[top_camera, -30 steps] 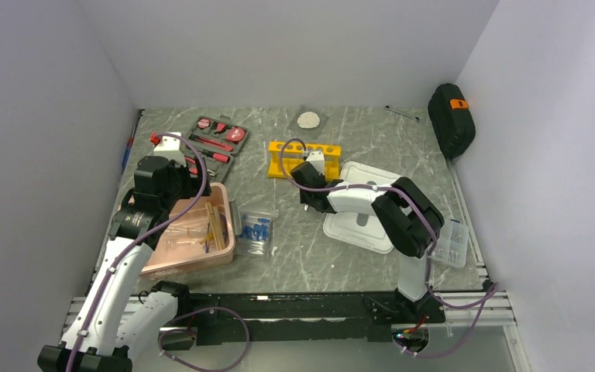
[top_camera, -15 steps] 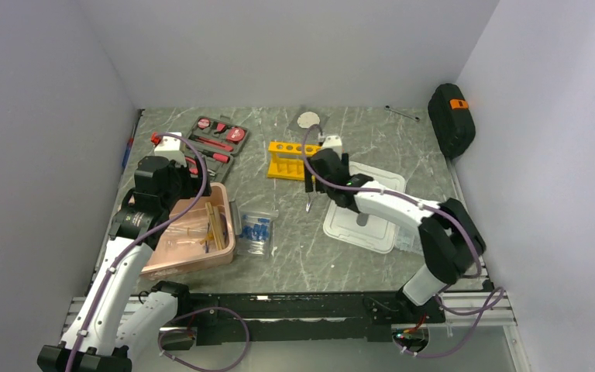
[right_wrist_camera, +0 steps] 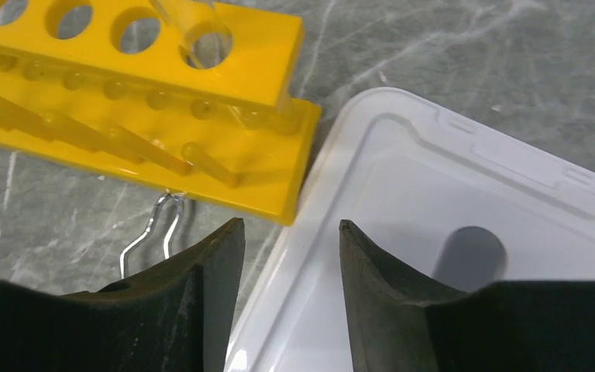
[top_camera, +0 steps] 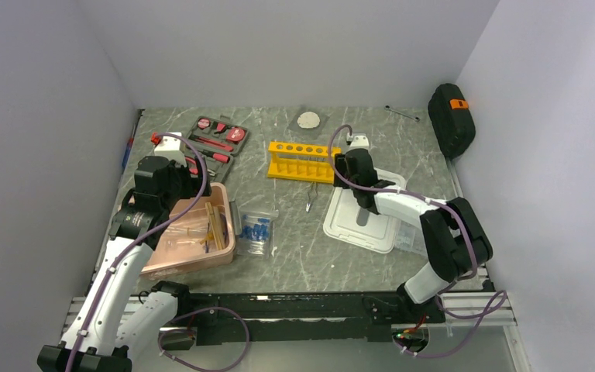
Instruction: Organize the chemistry lab equipment
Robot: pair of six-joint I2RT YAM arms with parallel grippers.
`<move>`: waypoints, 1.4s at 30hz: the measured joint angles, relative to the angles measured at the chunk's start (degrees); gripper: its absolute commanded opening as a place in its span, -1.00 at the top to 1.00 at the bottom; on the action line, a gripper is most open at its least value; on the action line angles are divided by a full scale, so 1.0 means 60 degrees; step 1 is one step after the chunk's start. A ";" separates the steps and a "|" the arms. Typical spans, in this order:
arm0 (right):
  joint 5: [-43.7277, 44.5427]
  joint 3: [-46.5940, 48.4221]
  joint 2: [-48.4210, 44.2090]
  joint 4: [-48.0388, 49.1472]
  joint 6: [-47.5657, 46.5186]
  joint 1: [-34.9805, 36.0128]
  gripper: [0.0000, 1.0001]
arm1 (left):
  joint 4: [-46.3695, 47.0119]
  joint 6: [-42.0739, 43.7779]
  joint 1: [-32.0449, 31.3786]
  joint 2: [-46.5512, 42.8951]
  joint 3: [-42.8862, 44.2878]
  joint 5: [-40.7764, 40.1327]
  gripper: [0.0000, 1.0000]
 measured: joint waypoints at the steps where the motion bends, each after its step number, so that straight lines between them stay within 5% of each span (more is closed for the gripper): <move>1: -0.0160 -0.0051 0.0087 0.0226 -0.0011 -0.0025 0.05 | 0.0000 0.0000 0.0000 0.0000 0.0000 0.0000 -0.99; 22: -0.1279 0.0270 0.1738 0.2204 0.0113 0.0138 0.45 | 0.0004 0.0000 0.0000 0.0004 0.0000 0.0036 -0.99; 30: -0.0780 0.0900 0.2310 0.2277 -0.0131 0.0291 0.98 | 0.0007 0.0000 0.0000 0.0007 0.0000 0.0069 -0.99; 42: -0.0273 0.1851 0.2557 0.1599 -0.0568 0.0812 1.00 | 0.0076 0.0000 0.0000 0.0058 -0.0004 0.0073 -0.99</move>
